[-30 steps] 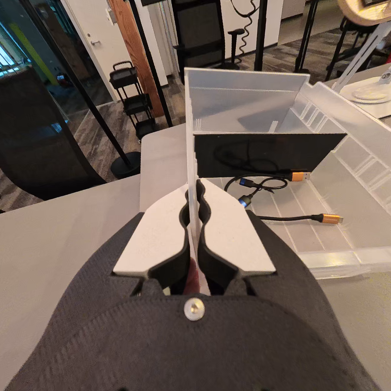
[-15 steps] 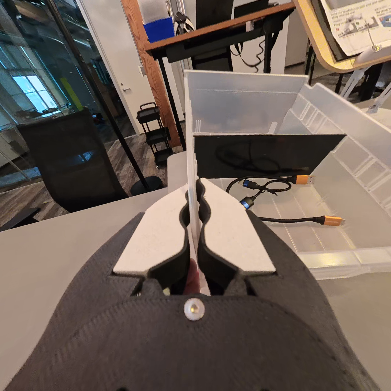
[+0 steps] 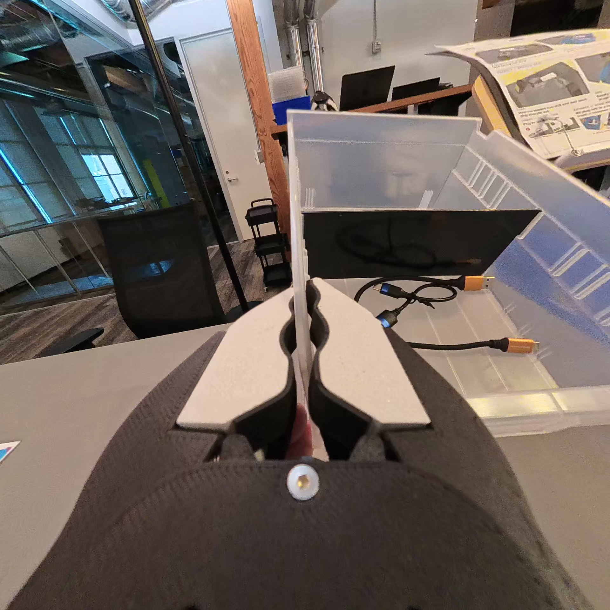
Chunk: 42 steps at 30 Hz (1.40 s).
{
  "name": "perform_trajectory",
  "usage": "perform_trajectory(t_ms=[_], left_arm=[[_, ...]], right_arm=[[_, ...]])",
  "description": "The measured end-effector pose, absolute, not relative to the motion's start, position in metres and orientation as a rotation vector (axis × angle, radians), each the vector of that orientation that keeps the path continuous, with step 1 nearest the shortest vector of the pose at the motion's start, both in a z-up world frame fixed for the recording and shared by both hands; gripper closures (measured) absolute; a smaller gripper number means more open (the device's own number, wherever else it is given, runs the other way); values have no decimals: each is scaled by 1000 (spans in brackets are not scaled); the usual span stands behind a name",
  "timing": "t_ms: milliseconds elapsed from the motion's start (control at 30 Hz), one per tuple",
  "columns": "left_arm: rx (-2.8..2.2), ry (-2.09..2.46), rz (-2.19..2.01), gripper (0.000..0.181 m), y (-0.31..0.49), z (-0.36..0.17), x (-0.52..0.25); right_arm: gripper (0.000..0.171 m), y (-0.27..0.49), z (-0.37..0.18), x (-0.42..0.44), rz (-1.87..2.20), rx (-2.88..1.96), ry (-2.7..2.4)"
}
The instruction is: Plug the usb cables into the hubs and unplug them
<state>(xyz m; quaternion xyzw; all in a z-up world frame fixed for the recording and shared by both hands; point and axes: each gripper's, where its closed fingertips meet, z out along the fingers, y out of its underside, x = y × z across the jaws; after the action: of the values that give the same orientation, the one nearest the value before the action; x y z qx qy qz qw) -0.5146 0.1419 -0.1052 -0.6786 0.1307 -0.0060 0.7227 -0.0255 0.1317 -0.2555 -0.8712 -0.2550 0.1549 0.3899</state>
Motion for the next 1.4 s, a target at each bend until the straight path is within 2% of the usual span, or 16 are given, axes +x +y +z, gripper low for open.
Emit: perform_trajectory(t_ms=[200, 500, 667, 800, 933, 1033, 1167, 1400], left_arm=[[-1455, 228, -7, 181, 124, -89, -538], [-1417, 136, -4, 181, 94, -73, -577], [-1483, 105, -11, 181, 87, -80, -584], [-1512, 121, -17, 181, 86, -90, -579], [-1501, 144, -35, 181, 85, -90, -565], [-1474, 173, -69, 181, 84, -80, -541], [-1440, 262, -140, 179, 90, -58, -481], [-1447, 484, -284, 181, 118, -40, -314]], right_arm=[[90, 140, -259, -107, 408, -2169, -767], [93, 168, -263, -200, 502, -2166, -796], [84, 173, -261, -251, 613, -2154, -808], [68, 171, -249, -265, 689, -2130, -816], [64, 166, -218, -243, 718, -2055, -790], [64, 148, -179, -213, 795, -1931, -818], [55, 105, -132, -168, 912, -1796, -858], [48, 17, -106, -109, 968, -1693, -758]])
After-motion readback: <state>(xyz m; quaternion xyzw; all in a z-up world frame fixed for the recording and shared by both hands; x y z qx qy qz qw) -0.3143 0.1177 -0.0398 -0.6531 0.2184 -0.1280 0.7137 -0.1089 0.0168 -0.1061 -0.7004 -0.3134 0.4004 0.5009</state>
